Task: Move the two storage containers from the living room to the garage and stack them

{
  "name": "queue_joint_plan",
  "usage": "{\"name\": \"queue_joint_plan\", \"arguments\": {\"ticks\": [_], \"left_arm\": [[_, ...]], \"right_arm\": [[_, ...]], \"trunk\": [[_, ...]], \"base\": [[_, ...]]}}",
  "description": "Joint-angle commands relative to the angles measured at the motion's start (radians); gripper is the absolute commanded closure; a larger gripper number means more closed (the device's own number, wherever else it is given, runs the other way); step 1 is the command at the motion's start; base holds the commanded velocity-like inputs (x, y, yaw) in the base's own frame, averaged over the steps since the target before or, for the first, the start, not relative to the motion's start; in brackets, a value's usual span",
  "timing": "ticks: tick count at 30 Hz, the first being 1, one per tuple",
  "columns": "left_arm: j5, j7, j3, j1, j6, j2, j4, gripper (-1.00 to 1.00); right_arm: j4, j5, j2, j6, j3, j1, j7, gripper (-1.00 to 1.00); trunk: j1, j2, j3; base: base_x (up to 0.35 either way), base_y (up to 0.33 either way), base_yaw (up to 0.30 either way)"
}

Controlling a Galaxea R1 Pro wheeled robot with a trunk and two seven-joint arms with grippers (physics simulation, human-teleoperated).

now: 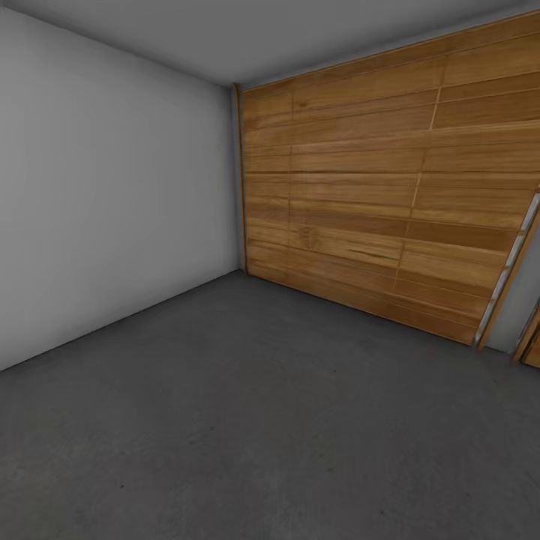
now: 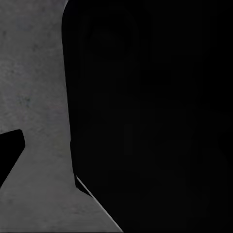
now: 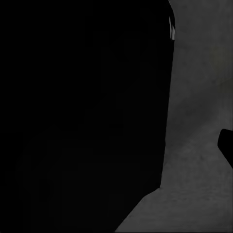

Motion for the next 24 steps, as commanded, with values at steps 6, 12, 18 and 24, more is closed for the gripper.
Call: {"name": "queue_joint_plan", "arguments": {"ticks": [6, 12, 18, 24], "left_arm": [[0.006, -0.004, 0.012, -0.002, -0.006, -0.003, -0.006, -1.0], [0.034, -0.005, 0.011, -0.002, -0.005, -0.002, -0.005, -1.0], [0.068, -0.004, 0.009, -0.002, -0.006, -0.002, -0.005, -1.0], [0.098, -0.003, 0.0, -0.002, -0.006, 0.007, -0.013, -1.0]], "right_arm": [[0.006, 0.008, 0.0, -0.005, 0.01, -0.021, -0.002, -1.0], [0.006, 0.009, 0.0, -0.002, 0.013, -0.026, -0.002, -1.0], [0.006, 0.008, -0.004, -0.002, 0.014, -0.026, -0.002, -1.0], [0.006, 0.008, -0.001, -0.002, 0.014, -0.026, -0.003, -1.0]], "trunk": [[0.0, 0.0, 0.0], [0.0, 0.0, 0.0], [0.0, 0.0, 0.0], [0.0, 0.0, 0.0]], "base": [[0.0, 0.0, 0.0], [0.0, 0.0, 0.0], [0.0, 0.0, 0.162], [0.0, 0.0, 0.263]]}}
